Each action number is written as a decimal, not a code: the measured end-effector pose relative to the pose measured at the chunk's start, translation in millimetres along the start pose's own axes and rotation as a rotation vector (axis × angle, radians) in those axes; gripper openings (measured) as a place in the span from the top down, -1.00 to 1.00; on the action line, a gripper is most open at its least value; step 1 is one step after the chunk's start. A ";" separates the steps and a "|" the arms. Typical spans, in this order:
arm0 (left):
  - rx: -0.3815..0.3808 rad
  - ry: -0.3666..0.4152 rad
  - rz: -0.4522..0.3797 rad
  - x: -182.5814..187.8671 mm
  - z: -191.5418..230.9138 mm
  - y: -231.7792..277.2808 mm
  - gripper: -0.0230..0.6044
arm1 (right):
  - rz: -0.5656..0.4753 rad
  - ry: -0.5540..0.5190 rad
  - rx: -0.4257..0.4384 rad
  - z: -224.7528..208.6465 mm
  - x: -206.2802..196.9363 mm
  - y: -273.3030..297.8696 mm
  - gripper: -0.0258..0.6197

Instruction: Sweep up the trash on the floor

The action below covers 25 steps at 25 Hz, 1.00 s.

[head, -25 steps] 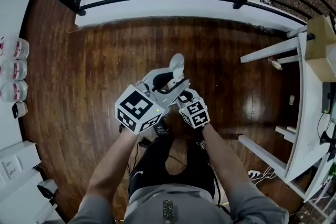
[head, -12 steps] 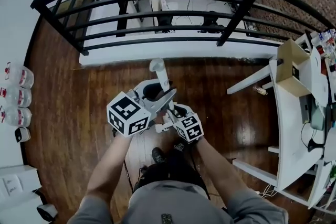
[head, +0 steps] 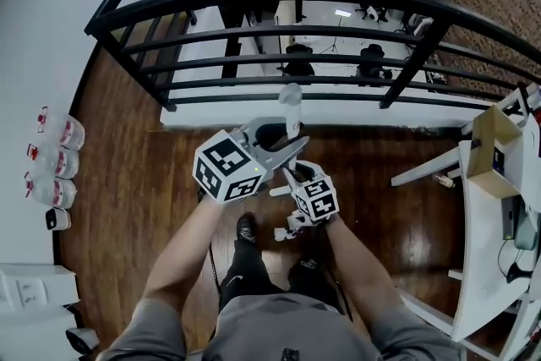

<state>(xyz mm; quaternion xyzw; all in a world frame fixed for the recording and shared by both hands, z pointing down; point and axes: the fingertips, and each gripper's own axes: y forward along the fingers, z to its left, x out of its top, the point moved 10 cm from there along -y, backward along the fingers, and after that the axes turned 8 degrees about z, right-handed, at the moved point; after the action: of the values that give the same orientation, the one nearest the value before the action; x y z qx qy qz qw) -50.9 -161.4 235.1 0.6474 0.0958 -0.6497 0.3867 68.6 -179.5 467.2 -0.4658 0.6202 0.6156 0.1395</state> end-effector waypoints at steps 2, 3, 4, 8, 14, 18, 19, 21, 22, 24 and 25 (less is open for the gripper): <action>-0.020 0.005 -0.006 -1.7 30.8 -3.7 0.64 | 0.012 0.002 -0.025 -4.7 17.6 23.9 0.62; -0.033 0.007 -0.009 -3.5 48.3 -4.1 0.64 | 0.018 0.006 -0.039 -8.4 26.0 36.9 0.62; -0.048 0.010 -0.013 -5.8 66.8 -3.6 0.64 | 0.025 0.010 -0.051 -13.1 34.1 50.5 0.62; -0.122 -0.001 -0.014 -24.2 134.7 0.1 0.64 | 0.054 0.060 -0.102 -26.0 53.7 103.9 0.62; -0.214 -0.020 -0.025 -34.0 226.2 13.6 0.62 | 0.068 0.119 -0.183 -53.5 91.6 175.4 0.61; -0.225 -0.037 -0.023 -43.1 268.1 25.8 0.63 | 0.075 0.181 -0.222 -67.7 98.6 197.8 0.47; -0.223 -0.040 -0.022 -45.1 278.5 28.8 0.63 | 0.063 0.196 -0.228 -71.7 100.4 198.2 0.38; -0.226 -0.048 -0.020 -49.5 296.0 37.8 0.63 | 0.039 0.220 -0.243 -79.0 98.9 190.6 0.33; -0.234 -0.053 -0.020 -52.4 302.7 44.2 0.63 | 0.036 0.233 -0.256 -81.3 94.7 183.1 0.33; -0.245 -0.064 -0.017 -60.9 316.1 54.1 0.63 | 0.037 0.263 -0.277 -79.2 83.8 169.9 0.34; -0.240 -0.069 -0.015 -66.1 324.8 55.5 0.63 | 0.034 0.279 -0.280 -74.8 79.6 167.0 0.36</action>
<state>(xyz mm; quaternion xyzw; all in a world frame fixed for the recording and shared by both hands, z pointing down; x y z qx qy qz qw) -274.5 -377.3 363.0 0.5730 0.1643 -0.6582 0.4598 -68.5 -310.7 528.8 -0.5509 0.5496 0.6277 -0.0242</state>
